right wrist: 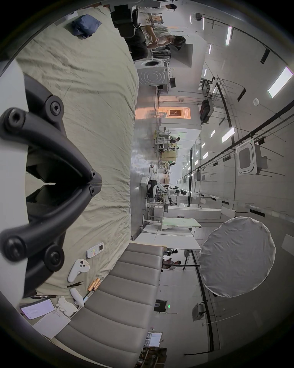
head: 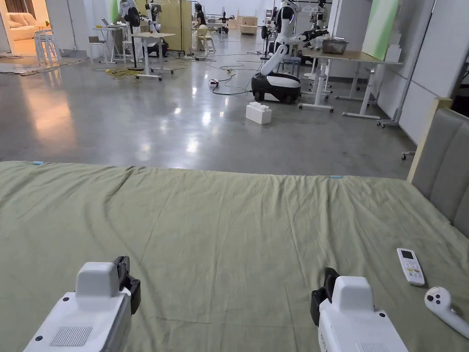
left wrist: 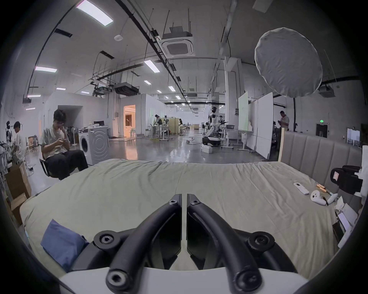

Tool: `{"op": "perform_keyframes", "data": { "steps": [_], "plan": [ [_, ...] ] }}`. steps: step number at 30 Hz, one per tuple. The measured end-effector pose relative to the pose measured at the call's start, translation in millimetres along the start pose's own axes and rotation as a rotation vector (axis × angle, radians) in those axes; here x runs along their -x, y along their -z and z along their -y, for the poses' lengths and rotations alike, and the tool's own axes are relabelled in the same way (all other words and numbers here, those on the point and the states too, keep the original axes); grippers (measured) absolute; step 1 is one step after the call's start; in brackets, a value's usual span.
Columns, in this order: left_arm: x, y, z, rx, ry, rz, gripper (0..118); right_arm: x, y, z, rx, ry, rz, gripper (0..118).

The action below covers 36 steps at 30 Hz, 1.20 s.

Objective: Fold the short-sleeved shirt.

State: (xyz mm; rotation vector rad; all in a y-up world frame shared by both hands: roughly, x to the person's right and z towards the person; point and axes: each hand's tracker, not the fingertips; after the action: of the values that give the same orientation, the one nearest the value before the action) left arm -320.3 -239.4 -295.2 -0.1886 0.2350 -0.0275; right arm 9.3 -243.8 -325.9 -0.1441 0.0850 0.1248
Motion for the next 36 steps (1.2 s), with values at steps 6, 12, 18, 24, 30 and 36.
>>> {"op": "perform_keyframes", "data": {
  "steps": [6,12,18,24,30,36],
  "plan": [
    [-6,-2,-4,-0.017,0.013,-0.006,2,1,-3,1,-0.004,-0.002,-0.002,1],
    [-7,-4,-3,-0.010,0.013,-0.004,2,-3,-4,0,0.000,0.012,0.001,1],
    [-8,-7,-3,-0.011,0.010,0.007,2,-3,-5,-1,0.004,0.014,-0.001,1],
    [-9,-9,-4,-0.015,0.019,0.007,2,-3,-9,1,0.002,0.018,0.003,1],
    [-9,-13,-2,-0.017,0.025,-0.005,32,-7,-10,2,-0.005,0.027,0.023,64],
    [-6,-14,0,-0.016,0.013,-0.054,71,-8,-11,2,-0.011,0.033,0.026,92]
  ]
}}
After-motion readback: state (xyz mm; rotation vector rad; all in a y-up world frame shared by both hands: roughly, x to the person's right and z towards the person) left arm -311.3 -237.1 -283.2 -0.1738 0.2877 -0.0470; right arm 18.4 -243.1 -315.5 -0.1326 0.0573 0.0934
